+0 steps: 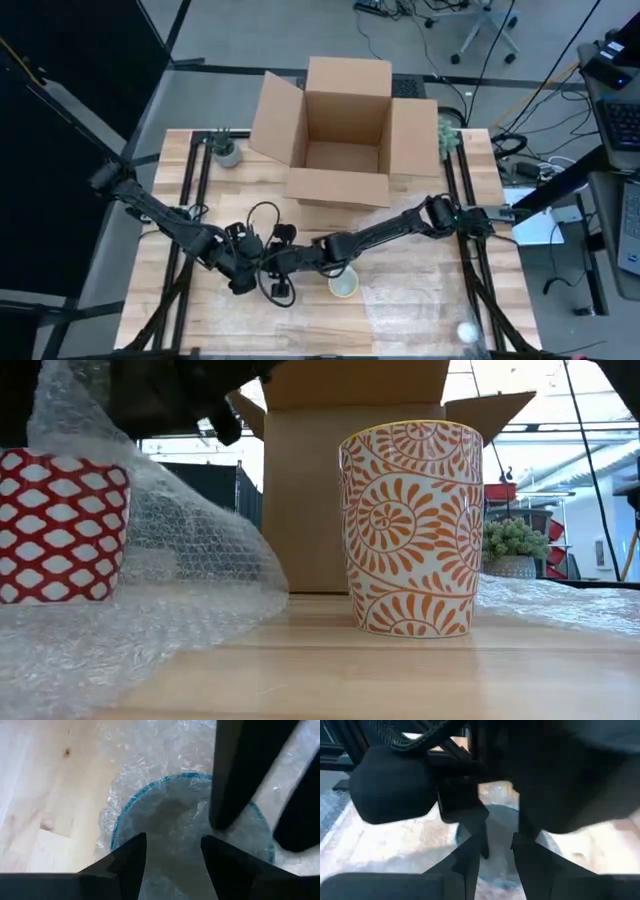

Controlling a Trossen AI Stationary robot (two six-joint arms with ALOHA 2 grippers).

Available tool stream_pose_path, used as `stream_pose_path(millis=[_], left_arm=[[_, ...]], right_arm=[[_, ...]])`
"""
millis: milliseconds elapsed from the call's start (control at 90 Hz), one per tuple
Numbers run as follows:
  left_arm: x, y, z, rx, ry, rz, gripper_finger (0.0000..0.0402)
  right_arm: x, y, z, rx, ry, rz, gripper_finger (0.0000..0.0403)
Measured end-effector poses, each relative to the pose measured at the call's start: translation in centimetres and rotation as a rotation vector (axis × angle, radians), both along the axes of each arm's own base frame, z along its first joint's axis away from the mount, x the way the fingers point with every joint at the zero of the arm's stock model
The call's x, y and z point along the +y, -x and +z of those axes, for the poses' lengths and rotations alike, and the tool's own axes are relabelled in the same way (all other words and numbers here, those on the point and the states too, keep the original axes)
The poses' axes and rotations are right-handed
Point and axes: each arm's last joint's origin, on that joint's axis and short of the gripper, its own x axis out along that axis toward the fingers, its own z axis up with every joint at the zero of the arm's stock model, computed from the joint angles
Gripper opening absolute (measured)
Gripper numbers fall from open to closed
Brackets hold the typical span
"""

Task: Wrap mug
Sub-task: Wrap the red mug with the bubble wrap

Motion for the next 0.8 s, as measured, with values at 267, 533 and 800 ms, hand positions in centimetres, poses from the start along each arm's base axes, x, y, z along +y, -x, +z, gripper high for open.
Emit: stream_pose_path(millis=[267,533,800], left_arm=[[0.0,0.0,0.0,-0.006,0.002,0.001,0.0183],[-0.3,-0.6,-1.6,-0.030,-0.002,0.012,0.0182],[-0.5,-0.8,-2.0,-0.015,0.007,0.005,0.0182]], right_arm=[[-0.1,0.7,-0.1,0.086,0.001,-0.011,0.0102],[-0.1,0.8,-0.3,0.111,0.001,-0.018,0.0102],[-0.3,1.4,0.1,0.157,0.017,-0.016,0.0102]])
